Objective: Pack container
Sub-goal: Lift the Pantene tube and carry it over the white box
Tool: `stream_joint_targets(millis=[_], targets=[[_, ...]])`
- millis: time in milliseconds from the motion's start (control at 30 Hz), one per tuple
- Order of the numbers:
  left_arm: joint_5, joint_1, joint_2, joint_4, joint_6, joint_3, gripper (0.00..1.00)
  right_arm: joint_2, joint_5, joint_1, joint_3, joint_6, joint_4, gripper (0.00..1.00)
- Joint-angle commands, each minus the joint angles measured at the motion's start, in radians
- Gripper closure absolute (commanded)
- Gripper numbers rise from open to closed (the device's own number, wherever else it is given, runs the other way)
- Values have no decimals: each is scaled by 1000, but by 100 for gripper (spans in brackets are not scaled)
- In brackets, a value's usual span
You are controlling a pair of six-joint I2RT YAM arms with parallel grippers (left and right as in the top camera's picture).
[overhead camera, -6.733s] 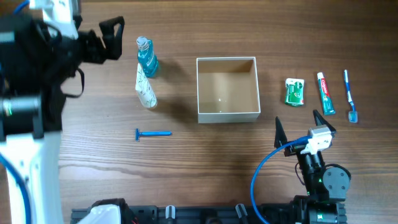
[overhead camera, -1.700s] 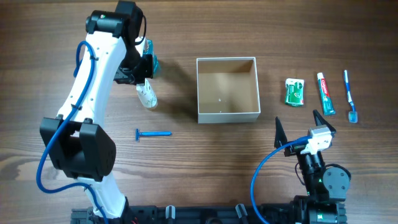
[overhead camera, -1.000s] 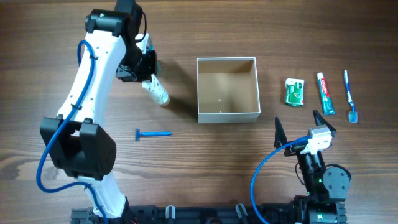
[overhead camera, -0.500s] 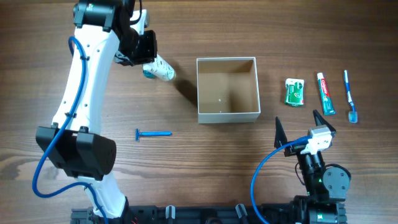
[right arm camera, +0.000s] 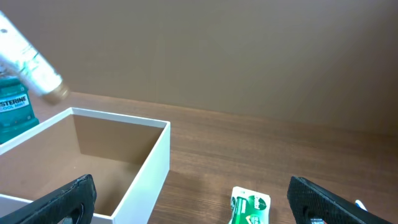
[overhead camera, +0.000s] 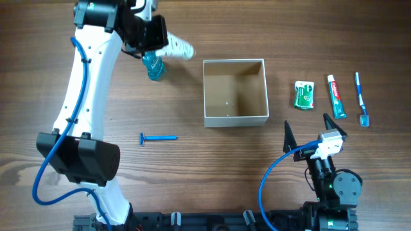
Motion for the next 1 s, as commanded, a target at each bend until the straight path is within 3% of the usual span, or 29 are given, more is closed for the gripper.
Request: stream_joint_targets(millis=[0,333,567,733,967], targets=[[6,-4,-81,66,-23,70,96,-5,12,-2,-1,8,3,0],[-71,-145,-106,291,-48,99,96,-5,12,-2,-1,7,3,0],[-181,-275,-100,333,-79,99,96,-5,12,-2,-1,8,3,0],[-181,-316,-90,262,-78,99,96,-5,12,-2,-1,7,3,0],[-180,-331,-76,18,-98,99,96,-5,12,-2,-1,7,3,0]])
